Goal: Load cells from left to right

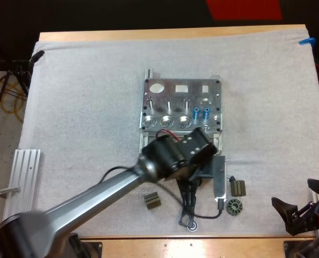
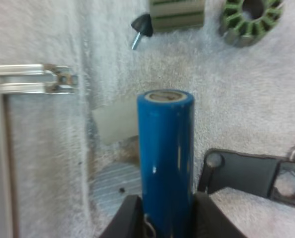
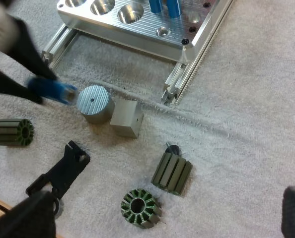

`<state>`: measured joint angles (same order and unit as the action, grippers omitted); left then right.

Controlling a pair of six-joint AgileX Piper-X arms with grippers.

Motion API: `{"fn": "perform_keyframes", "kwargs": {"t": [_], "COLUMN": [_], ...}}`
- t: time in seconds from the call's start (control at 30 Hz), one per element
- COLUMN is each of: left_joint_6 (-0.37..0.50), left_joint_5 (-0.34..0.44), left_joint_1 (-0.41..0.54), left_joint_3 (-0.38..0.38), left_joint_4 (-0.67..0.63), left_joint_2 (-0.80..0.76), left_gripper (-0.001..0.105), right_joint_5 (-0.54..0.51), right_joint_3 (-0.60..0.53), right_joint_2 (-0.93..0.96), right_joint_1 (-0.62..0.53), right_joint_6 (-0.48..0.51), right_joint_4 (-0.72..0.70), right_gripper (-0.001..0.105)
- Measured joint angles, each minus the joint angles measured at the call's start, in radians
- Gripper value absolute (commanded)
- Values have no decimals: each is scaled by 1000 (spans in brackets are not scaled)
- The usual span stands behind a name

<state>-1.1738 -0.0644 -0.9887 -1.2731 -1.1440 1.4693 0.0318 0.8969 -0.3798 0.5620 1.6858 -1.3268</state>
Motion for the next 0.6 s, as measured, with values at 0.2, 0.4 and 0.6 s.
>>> {"fn": "perform_keyframes", "kwargs": {"t": [0.2, 0.4, 0.6], "left_joint_6": [-40, -71, -74], "left_joint_5": [0, 0, 0], "left_joint_1": [0, 0, 0], "left_joint_3": [0, 13, 65], "left_joint_4": [-49, -62, -64], "left_joint_2": [-167, -263, -272], "left_gripper": [0, 0, 0], "right_joint_5": [0, 81, 243], "right_joint_3": [0, 0, 0], "right_joint_2": [-16, -82, -193], "right_joint_1": [0, 0, 0], "right_joint_6": [-4, -11, -28], "right_joint_4": [0, 15, 168], "right_gripper": [89, 89, 83]}}
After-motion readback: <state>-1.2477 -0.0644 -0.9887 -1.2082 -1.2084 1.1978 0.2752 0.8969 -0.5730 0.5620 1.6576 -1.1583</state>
